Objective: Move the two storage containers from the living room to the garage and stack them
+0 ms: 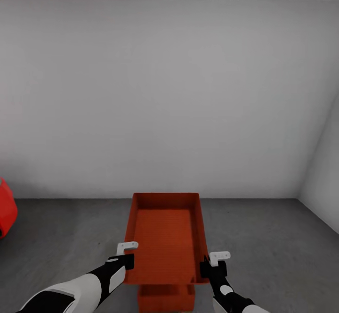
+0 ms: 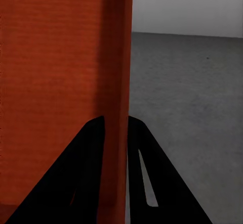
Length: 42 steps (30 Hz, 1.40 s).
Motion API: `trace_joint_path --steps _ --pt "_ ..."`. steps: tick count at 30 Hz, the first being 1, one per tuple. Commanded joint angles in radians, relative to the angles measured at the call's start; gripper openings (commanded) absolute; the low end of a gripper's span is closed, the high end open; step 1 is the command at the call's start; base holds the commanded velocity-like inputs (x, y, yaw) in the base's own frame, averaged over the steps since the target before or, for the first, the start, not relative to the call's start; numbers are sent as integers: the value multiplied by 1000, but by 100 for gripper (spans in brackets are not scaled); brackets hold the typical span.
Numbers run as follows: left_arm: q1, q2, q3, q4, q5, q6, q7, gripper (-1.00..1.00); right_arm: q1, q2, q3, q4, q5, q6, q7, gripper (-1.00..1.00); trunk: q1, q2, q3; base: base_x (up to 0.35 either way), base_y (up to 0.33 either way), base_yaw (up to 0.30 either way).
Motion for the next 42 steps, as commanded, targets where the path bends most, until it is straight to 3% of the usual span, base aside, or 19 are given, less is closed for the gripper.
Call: trace_joint_path --steps 1,25,42 --pt "-1 -1 2 -1 2 1 -1 -100 -1 0 6 3 -11 -3 -15 -100 0 -2 -3 0 0 0" --pt "-1 -1 2 -2 2 1 -1 -100 -1 -1 6 3 -10 -5 -15 -100 0 -2 -41 0 0 0" --pt "-1 -1 1 -1 2 1 -1 -100 -1 -1 6 3 -10 -6 -15 -100 0 -2 -43 0 0 85"
